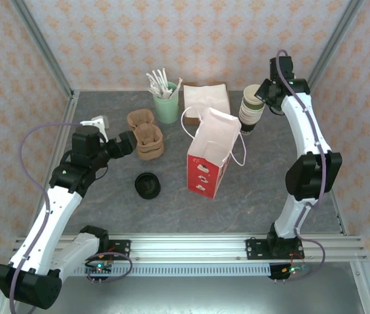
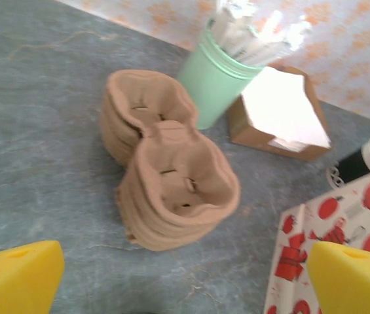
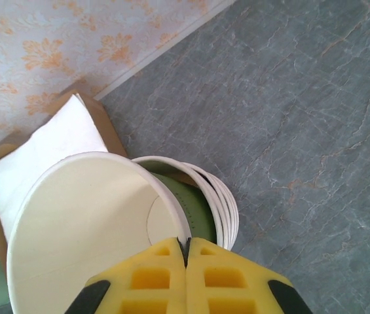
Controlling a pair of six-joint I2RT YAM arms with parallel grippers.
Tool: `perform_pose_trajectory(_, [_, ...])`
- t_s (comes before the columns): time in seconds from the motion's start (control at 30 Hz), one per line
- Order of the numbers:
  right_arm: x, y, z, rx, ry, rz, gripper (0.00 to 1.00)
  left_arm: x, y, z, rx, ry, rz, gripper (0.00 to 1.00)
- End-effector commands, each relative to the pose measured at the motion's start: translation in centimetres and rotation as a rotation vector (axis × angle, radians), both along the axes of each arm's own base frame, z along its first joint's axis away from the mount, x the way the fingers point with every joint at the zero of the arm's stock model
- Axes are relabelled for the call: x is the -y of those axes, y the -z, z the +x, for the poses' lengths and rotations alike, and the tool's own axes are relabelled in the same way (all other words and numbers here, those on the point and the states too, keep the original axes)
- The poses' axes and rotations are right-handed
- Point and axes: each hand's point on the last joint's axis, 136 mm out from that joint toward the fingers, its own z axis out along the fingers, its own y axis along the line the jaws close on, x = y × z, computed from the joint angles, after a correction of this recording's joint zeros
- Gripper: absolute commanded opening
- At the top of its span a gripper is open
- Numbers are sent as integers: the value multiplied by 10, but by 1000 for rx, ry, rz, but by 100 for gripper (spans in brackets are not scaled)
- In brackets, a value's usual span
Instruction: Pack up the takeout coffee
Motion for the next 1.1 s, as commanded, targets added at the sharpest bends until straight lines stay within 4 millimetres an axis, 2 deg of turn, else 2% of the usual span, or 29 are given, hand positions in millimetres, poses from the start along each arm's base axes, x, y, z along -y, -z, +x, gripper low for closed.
perform_pose_trajectory(0.0, [3,-56,-24,100,3,-23,0,23,-17,-3,52,108,8,95])
perform_pose_trajectory(0.17, [4,-90,-43,169,6,-15,0,46,4,-7,5,219,81,92])
perform_pose_trajectory(0.3, [6,-122,-63,237,8,-6,0,73,21,-15,7,340,128,90])
perform_pose_trajectory(0.4, [6,-146,-83,278,3,3,0,98,33,-26,22,458,171,87])
perform_pose_trajectory(0.6, [-1,-190,-133,364,-33,58,0,148,70,-44,89,672,182,76])
perform_pose_trajectory(0.8, [-8,-210,-189,400,-86,108,0,176,84,-45,155,785,173,68])
perform_pose_trajectory(1.07, [-19,-224,-236,432,-148,165,0,220,91,-39,213,925,151,58])
